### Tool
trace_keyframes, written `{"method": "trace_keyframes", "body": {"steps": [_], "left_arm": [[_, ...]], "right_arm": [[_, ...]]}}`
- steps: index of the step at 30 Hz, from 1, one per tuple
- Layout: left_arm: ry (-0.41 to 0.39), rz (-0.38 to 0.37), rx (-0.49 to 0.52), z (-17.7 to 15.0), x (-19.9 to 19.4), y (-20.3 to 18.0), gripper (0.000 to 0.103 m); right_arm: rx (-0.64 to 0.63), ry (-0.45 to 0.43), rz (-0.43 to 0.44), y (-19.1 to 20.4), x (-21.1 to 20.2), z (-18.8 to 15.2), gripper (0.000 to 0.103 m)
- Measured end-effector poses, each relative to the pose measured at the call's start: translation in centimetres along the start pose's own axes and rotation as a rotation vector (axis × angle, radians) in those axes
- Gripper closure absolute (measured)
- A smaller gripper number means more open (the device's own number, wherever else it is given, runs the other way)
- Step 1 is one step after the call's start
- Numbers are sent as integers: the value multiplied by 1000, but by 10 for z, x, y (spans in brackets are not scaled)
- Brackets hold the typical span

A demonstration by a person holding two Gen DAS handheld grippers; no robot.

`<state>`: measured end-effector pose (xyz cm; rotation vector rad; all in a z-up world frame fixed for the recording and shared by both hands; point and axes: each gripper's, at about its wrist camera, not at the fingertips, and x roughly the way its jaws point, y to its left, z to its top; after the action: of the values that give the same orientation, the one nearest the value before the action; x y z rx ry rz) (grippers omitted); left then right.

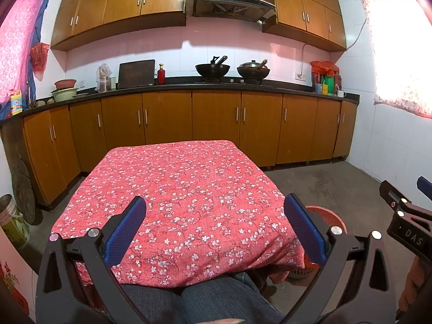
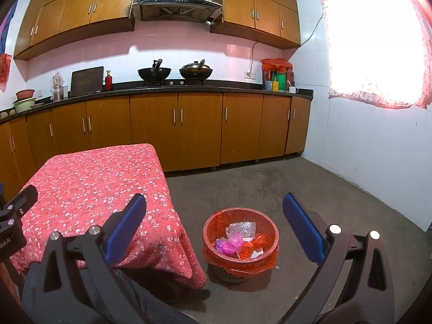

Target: Collect trash

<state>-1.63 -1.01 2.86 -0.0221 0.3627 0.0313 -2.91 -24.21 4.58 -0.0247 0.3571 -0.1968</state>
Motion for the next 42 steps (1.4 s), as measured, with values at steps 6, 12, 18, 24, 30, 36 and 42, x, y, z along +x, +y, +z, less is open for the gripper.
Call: {"method": "trace_keyframes", "body": {"steps": [6,12,18,24,30,36,42], "left_arm": [[1,-1,1,0,0,0,2],[1,0,0,1,0,0,2],[3,0,1,1,0,0,2],[4,-1,0,0,0,-1,2],[6,-2,0,-2,-1,-2,2],[6,-2,0,-1,-1,-1,2],[7,-2,0,-1,-2,-2,2]], "right_arm": [[0,0,0,0,0,0,4],[1,2,0,0,0,0,4],[1,2,0,1,0,-1,4],[2,3,1,2,1,-1,4],[2,3,0,1,1,-1,4],[3,3,1,1,1,-1,4],[3,4,1,1,1,0,4]]}}
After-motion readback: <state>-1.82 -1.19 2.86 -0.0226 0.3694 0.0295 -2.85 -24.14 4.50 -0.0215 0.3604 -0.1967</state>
